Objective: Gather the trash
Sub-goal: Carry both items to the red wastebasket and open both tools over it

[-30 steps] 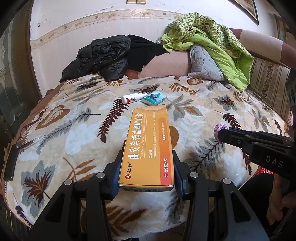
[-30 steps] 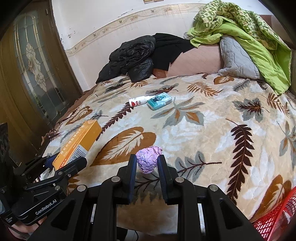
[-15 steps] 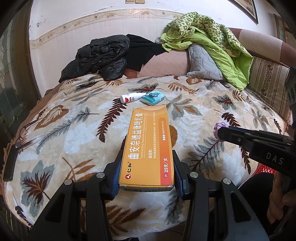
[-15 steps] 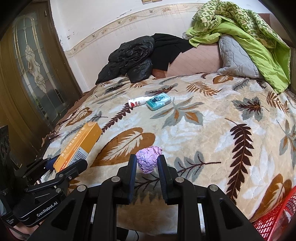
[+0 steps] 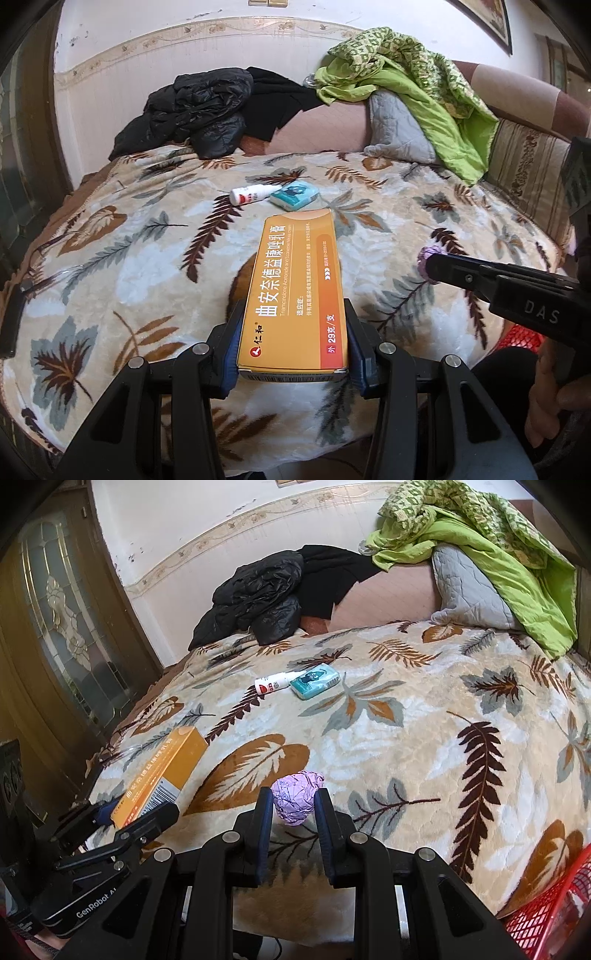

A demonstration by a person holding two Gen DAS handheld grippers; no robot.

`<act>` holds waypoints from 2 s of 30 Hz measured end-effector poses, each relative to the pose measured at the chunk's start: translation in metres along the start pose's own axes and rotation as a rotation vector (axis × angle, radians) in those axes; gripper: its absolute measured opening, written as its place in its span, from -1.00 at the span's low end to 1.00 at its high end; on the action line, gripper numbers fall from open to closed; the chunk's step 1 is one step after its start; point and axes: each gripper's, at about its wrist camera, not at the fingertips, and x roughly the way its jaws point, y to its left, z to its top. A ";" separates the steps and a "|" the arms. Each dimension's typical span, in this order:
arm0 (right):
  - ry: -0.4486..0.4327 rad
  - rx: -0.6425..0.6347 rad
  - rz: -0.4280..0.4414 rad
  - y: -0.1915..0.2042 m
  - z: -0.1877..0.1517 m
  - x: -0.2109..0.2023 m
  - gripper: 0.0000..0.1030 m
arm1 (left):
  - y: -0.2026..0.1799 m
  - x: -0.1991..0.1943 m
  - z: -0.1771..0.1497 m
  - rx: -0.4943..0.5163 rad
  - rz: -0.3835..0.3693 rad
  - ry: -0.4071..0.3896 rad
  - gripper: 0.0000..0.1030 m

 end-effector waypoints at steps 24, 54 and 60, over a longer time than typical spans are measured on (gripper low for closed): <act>-0.098 0.156 -0.037 -0.057 -0.001 -0.081 -0.52 | -0.066 -0.009 0.023 0.136 -0.144 -0.012 -0.11; -0.182 0.554 -0.402 -0.227 -0.089 -0.241 -0.42 | -0.299 -0.002 0.023 0.447 -0.720 0.233 -0.07; -0.197 0.579 -0.410 -0.239 -0.093 -0.249 -0.12 | -0.308 0.003 0.015 0.447 -0.712 0.265 0.15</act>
